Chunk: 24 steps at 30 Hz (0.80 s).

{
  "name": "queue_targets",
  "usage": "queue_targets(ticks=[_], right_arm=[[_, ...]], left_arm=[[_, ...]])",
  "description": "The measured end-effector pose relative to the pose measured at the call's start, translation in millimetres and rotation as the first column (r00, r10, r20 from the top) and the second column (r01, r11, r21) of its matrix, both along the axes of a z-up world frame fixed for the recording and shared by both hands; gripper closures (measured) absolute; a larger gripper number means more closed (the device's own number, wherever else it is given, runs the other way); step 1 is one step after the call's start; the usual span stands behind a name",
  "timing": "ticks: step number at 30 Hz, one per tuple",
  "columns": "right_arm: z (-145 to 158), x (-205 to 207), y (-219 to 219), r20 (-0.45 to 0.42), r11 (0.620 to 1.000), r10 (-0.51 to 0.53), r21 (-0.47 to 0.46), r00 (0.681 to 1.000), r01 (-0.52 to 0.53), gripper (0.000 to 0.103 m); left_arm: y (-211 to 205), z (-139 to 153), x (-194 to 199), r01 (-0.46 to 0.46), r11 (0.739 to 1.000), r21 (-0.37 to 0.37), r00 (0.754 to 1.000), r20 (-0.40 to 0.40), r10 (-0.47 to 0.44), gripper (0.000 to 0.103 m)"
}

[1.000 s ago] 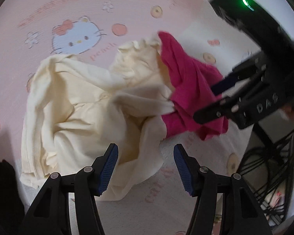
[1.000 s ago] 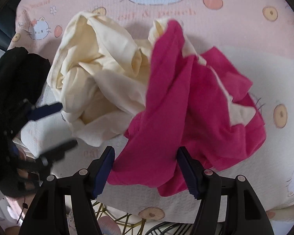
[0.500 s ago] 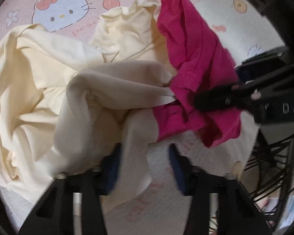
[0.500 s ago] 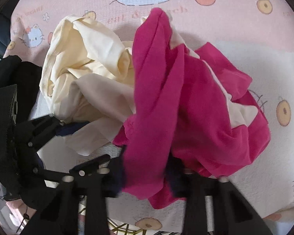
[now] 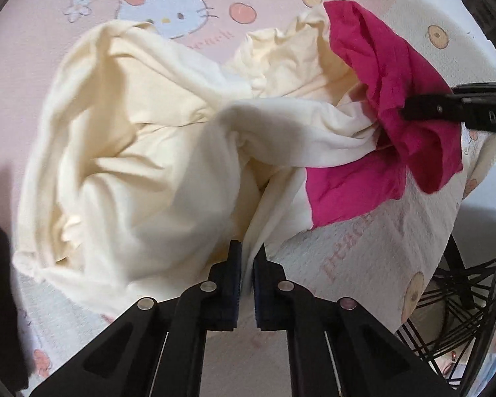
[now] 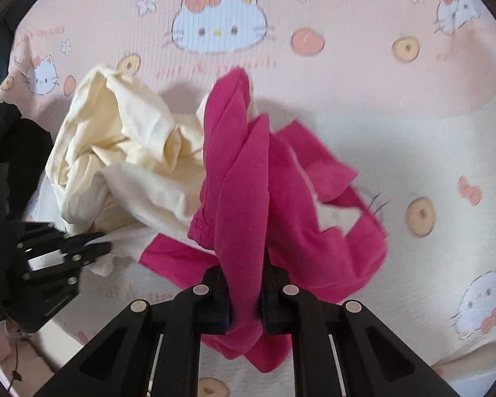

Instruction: Fold clothes

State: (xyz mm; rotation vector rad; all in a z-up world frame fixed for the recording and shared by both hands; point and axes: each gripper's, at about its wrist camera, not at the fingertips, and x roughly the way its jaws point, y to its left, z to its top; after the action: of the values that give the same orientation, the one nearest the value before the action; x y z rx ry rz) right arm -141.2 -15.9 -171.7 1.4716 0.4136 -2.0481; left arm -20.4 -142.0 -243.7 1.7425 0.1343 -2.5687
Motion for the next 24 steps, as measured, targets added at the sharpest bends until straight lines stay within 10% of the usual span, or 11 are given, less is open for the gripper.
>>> queue_targets(ticks=[24], right_arm=[[27.9, -23.4, 28.2, 0.075, 0.987, -0.066, -0.142, 0.995, 0.076, 0.094]], left_arm=[[-96.6, 60.9, 41.4, -0.163, 0.961, -0.222, 0.987, -0.026, 0.161, 0.098]])
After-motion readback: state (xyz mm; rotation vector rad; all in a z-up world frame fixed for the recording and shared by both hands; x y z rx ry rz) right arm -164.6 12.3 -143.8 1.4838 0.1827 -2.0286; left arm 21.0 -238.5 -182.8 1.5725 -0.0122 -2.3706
